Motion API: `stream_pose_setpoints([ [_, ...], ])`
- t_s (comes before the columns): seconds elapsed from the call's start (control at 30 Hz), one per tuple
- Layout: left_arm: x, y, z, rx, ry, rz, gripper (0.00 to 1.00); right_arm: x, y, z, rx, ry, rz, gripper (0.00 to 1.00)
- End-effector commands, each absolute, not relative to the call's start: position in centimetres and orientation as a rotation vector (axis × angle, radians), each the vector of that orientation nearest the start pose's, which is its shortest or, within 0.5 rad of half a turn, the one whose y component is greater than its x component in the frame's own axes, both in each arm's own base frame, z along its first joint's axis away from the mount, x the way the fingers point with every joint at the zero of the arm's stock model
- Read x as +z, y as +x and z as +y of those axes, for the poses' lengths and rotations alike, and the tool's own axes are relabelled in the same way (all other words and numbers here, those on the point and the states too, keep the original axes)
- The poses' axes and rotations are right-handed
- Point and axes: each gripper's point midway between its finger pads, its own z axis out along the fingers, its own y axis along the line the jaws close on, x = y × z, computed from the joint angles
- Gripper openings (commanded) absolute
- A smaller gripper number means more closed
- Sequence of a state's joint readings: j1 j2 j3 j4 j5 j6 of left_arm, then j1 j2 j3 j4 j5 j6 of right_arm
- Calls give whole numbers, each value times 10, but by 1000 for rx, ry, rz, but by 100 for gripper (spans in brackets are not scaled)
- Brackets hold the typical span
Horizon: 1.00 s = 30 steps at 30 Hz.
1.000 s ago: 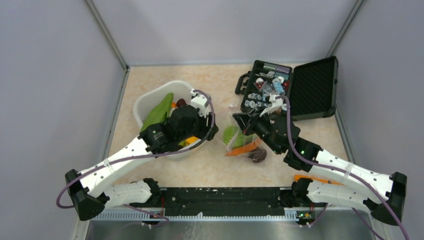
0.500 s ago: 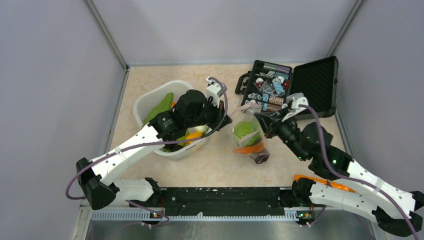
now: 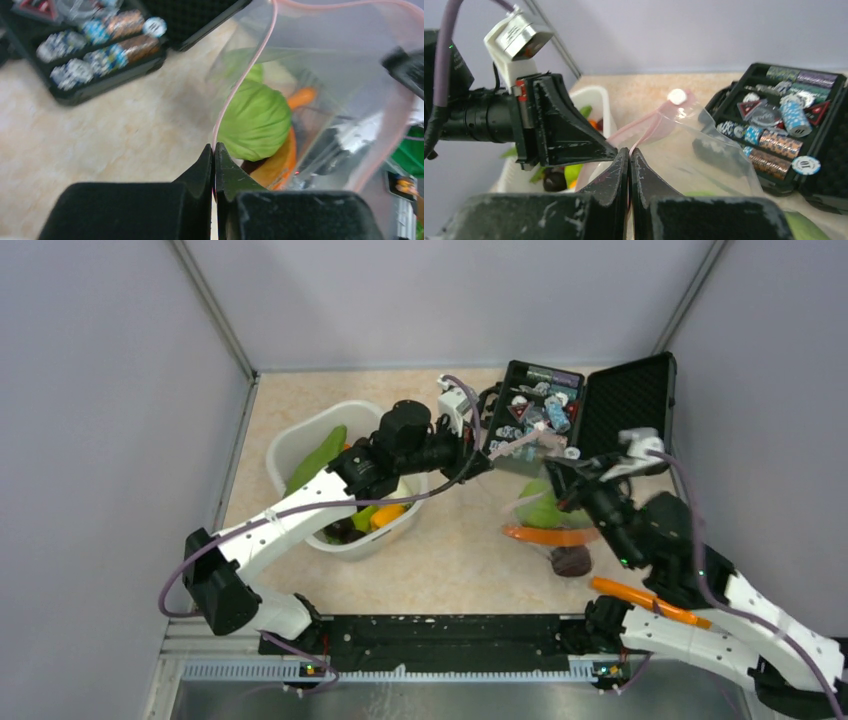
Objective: Place the food in the zip-top bag and seal the zipper
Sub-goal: Adjust the zipper food storage bag at the center of the board.
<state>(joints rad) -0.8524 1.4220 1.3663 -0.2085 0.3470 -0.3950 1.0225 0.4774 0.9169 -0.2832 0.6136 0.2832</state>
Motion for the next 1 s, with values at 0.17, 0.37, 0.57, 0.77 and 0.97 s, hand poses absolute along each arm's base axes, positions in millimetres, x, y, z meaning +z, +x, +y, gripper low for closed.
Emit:
stream_pose_setpoints([
  [0.17, 200, 297, -287, -893, 322, 2115, 0, 293, 227, 250, 686, -160, 1742, 0],
  [0.37, 197, 302, -268, -839, 345, 2135, 0, 297, 230, 266, 740, -179, 1701, 0],
  [0.57, 220, 294, -279, -929, 423, 2080, 0, 314, 225, 269, 823, -159, 1641, 0],
  [0.77, 256, 276, -291, -1083, 491, 1984, 0, 343, 221, 235, 840, -20, 1540, 0],
  [0.97, 272, 262, -286, -1105, 519, 1940, 0, 361, 215, 206, 814, 40, 1490, 0],
])
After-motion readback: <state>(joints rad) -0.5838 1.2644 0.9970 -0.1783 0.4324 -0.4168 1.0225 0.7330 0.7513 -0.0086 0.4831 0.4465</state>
